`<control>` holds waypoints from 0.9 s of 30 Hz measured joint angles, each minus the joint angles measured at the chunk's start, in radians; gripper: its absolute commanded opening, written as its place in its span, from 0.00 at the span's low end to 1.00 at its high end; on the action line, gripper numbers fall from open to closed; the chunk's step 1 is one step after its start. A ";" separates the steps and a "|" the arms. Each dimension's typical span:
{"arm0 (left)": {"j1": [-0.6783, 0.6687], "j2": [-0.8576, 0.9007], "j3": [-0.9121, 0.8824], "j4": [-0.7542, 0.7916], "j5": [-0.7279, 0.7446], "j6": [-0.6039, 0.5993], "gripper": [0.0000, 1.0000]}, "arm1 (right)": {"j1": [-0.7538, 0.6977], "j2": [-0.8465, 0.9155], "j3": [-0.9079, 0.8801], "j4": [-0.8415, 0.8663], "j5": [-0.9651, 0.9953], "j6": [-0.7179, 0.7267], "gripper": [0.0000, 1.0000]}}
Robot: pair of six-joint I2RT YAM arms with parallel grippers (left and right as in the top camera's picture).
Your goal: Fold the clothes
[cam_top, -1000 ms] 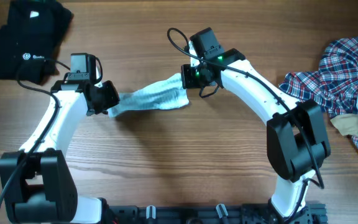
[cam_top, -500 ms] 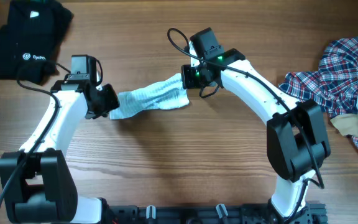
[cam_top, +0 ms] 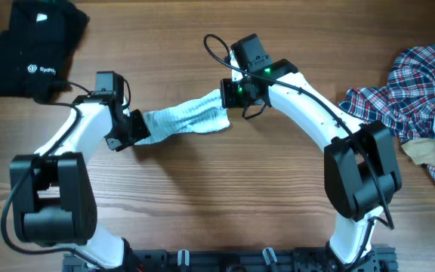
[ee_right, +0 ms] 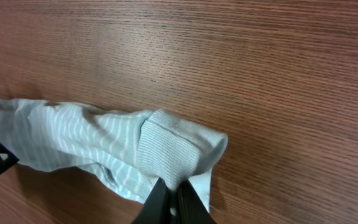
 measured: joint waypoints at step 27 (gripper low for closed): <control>0.000 0.022 0.000 0.081 0.086 0.055 0.04 | 0.000 0.000 0.000 -0.023 0.000 -0.001 0.04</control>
